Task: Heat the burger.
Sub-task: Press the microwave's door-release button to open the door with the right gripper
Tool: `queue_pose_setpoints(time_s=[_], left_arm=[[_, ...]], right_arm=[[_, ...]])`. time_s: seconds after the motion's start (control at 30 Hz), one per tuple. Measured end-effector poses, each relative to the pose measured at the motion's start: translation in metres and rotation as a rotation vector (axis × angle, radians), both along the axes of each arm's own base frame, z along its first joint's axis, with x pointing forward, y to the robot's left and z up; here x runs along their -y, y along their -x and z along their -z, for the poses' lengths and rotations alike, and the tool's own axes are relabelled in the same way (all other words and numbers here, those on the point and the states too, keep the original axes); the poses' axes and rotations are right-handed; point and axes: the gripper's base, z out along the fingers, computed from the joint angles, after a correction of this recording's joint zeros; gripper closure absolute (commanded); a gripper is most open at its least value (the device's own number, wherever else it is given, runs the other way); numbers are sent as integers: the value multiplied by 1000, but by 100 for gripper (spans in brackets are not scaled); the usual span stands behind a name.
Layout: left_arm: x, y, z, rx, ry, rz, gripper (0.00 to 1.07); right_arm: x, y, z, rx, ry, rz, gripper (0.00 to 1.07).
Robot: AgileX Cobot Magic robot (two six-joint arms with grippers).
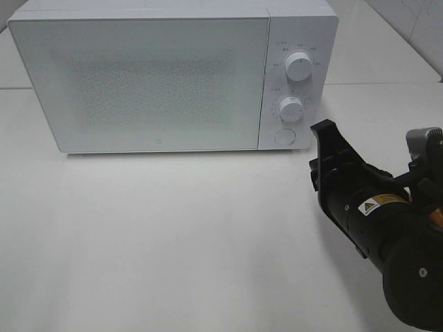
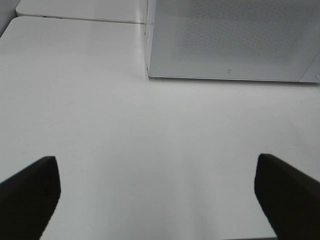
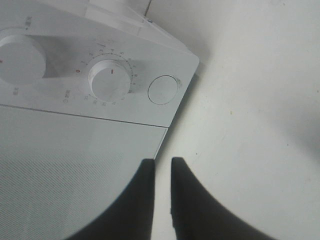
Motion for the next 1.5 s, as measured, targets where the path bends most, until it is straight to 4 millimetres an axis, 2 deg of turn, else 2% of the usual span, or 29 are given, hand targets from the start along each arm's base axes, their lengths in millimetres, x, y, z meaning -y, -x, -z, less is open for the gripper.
queue_pose_setpoints(time_s=[0.03,0.1,0.2,0.27,0.37,0.57,0.77,0.97,1.5], left_arm=[[0,0,0,0,0,0,9],[0,0,0,0,0,0,9],[0,0,0,0,0,0,9],[0,0,0,0,0,0,9],[0,0,0,0,0,0,9],[0,0,0,0,0,0,9],[0,0,0,0,0,0,9],[0,0,0,0,0,0,9],[0,0,0,1,0,0,9]], right_arm=[[0,0,0,0,0,0,98],[-1,0,0,-3,-92,28,106],[-2,0,0,-6,-119,29,107],[-5,0,0,-11,-218,34,107],[-6,0,-1,-13,-268,45,107],[-7,0,2,-19,-277,56,107],[-9,-3,15,-45,-268,78,107],[-21,-14,19,-43,-291,76,107],[-15,-57,27,-42,-304,162,107]])
